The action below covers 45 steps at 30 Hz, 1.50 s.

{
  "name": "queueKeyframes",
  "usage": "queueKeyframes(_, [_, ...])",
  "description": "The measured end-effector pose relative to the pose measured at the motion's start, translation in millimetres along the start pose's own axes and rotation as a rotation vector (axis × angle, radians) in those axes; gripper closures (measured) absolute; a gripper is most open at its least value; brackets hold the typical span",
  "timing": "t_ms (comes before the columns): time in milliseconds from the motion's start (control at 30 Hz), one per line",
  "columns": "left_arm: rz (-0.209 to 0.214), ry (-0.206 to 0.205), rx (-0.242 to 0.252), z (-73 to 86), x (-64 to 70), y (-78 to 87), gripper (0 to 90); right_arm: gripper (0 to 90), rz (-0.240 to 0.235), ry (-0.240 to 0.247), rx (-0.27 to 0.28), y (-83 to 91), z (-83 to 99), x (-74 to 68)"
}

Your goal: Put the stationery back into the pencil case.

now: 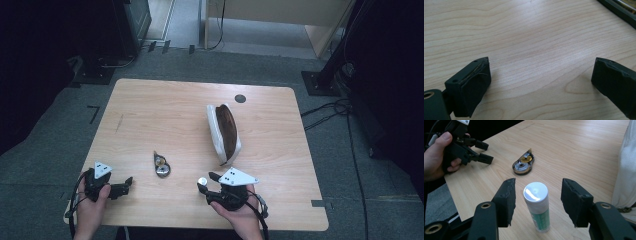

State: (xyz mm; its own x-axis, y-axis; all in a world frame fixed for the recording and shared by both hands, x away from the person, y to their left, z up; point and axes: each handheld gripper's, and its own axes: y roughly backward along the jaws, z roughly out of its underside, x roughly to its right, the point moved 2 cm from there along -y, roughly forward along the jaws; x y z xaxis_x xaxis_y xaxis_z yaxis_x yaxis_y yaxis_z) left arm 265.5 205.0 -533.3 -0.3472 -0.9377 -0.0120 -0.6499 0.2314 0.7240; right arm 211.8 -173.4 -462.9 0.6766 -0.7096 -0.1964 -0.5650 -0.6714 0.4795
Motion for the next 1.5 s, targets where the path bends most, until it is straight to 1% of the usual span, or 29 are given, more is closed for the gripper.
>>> queueKeyframes(133, [0.000,-0.001,0.000,0.0,-0.1,0.0,2.7,45.8,0.000,0.000,-0.007,-2.4,0.9,-0.5])
queueKeyframes(233, [0.000,-0.001,0.000,0.0,-0.1,0.0,2.7,45.9,-0.001,0.010,-0.012,-3.9,1.0,-1.1])
queueKeyframes(500, [0.000,0.000,0.000,0.0,0.0,0.0,2.7,45.9,0.010,0.021,-0.030,-7.4,2.3,-2.6])
queueKeyframes(700, [0.000,-0.001,0.000,0.0,-0.1,0.0,2.7,47.3,0.030,0.041,-0.049,-12.2,4.2,-3.1])
queueKeyframes(800, [0.000,-0.001,0.000,0.0,0.0,0.0,2.7,51.0,0.050,0.074,-0.067,-13.7,4.6,-4.8])
queueKeyframes(867, [0.000,0.000,0.000,0.0,0.0,0.0,2.7,56.5,0.066,0.093,-0.073,-14.5,5.6,-5.2])
queueKeyframes(933, [0.000,-0.001,0.000,0.0,0.0,0.0,2.7,64.8,0.076,0.106,-0.070,-14.7,6.0,-5.7])
queueKeyframes(1000, [0.000,-0.001,0.000,0.0,0.0,0.0,2.7,65.4,0.091,0.109,-0.063,-14.4,5.6,-6.4])
queueKeyframes(1200, [0.000,-0.001,0.000,0.0,-0.1,0.0,2.7,65.7,0.106,0.087,-0.052,-14.0,4.3,-2.5])
queueKeyframes(1500, [0.001,0.000,0.000,0.0,0.0,0.0,2.7,65.9,0.122,0.050,-0.025,-1.7,-3.0,5.3])
